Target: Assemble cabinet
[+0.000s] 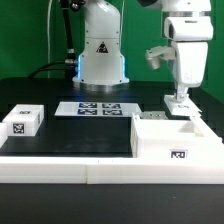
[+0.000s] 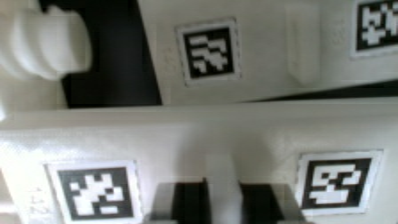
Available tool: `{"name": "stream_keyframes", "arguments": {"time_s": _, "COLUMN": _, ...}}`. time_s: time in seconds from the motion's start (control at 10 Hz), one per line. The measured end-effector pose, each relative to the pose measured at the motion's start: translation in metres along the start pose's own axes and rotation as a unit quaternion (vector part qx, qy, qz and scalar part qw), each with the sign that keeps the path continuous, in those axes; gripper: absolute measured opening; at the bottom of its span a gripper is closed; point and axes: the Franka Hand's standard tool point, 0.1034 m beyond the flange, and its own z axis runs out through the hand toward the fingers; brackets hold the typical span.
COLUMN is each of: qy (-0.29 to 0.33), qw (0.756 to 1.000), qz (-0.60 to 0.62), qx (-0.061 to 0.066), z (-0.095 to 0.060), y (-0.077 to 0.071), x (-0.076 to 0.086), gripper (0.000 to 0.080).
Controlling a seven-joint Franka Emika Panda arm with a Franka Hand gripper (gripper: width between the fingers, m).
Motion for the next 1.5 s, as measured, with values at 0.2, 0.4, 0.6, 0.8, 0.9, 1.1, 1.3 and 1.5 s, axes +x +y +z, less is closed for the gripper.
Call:
{"name": "stream_keyframes", "arguments": {"time_s": 0.2, "qy": 0.000, "qw": 1.000, "qz": 0.001, "qx": 0.001, "z": 0.0009, "y": -0.0007, "x": 0.0000, "gripper": 0.0068}}
{"name": "stream_keyframes", "arguments": {"time_s": 0.4, "qy": 0.001, "qw": 1.000, "qz": 0.002, "qx": 0.005, "z": 0.0051, "y": -0.0002, "x": 0.0002, "gripper": 0.0068}}
{"name": "stream_keyframes", "arguments": {"time_s": 0.6, "qy": 0.000, "qw": 1.000, "qz": 0.003, "qx": 0.007, "z": 0.0052, "y": 0.0018, "x": 0.0002, "gripper": 0.0068}}
{"name": "stream_keyframes", "arguments": {"time_s": 0.8, "qy": 0.000, "qw": 1.000, "qz": 0.004, "qx": 0.008, "z": 0.0061, "y": 0.0018, "x": -0.0003, "gripper": 0.0068}}
{"name": "stream_keyframes", "arguments": {"time_s": 0.9, "qy": 0.000, "qw": 1.000, "qz": 0.004, "qx": 0.008, "z": 0.0062, "y": 0.0018, "x": -0.0003, "gripper": 0.0068}}
{"name": "stream_keyframes", "arguments": {"time_s": 1.1, "qy": 0.000, "qw": 1.000, "qz": 0.004, "qx": 0.008, "z": 0.0063, "y": 0.0018, "x": -0.0009, "gripper": 0.0068}}
{"name": "stream_keyframes", "arguments": {"time_s": 1.3, "qy": 0.000, "qw": 1.000, "qz": 0.004, "qx": 0.008, "z": 0.0063, "y": 0.0017, "x": -0.0009, "gripper": 0.0068}}
{"name": "stream_keyframes", "arguments": {"time_s": 1.5, "qy": -0.001, "qw": 1.000, "qz": 0.005, "qx": 0.007, "z": 0.0037, "y": 0.0027, "x": -0.0028, "gripper": 0.0068}}
